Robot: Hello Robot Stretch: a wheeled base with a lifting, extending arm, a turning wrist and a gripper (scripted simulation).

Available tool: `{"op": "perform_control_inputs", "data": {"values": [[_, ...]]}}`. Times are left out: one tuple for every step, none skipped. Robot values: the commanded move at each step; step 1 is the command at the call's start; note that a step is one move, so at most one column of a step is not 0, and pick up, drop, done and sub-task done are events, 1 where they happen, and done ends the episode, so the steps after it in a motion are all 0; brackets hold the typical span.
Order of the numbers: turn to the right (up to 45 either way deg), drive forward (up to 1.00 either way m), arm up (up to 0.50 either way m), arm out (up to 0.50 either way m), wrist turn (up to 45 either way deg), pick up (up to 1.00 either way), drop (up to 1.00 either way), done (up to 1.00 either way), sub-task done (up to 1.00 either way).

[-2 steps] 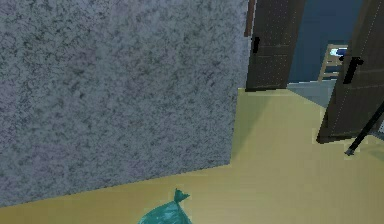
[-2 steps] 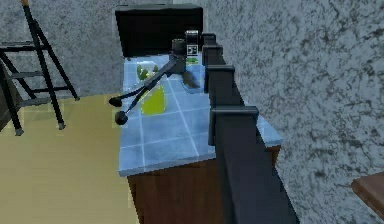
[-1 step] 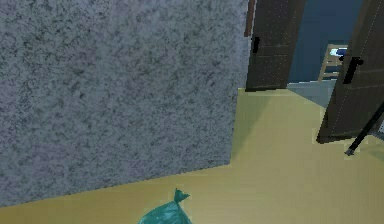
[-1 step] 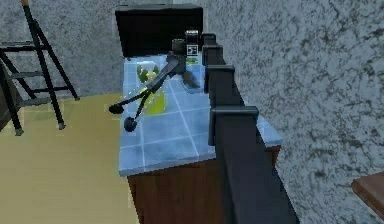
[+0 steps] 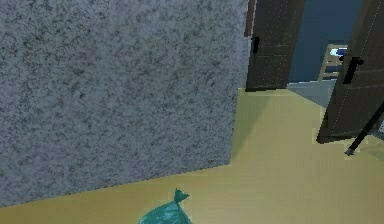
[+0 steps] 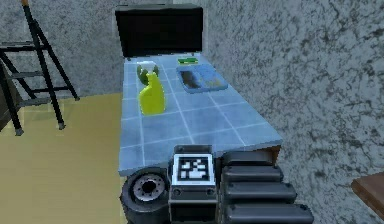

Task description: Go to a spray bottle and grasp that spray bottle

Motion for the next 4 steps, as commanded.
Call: {"op": "perform_control_inputs", "data": {"values": [[36.0,0.00,0.00,0.00,0.0,0.00,0.00,0.00,0.00],[0.0,0.45,0.00,0.00,0.0,0.00,0.00,0.00,0.00],[27.0,0.00,0.00,0.00,0.0,0.00,0.00,0.00,0.00],[0.0,0.45,0.00,0.00,0.0,0.00,0.00,0.00,0.00]]}}
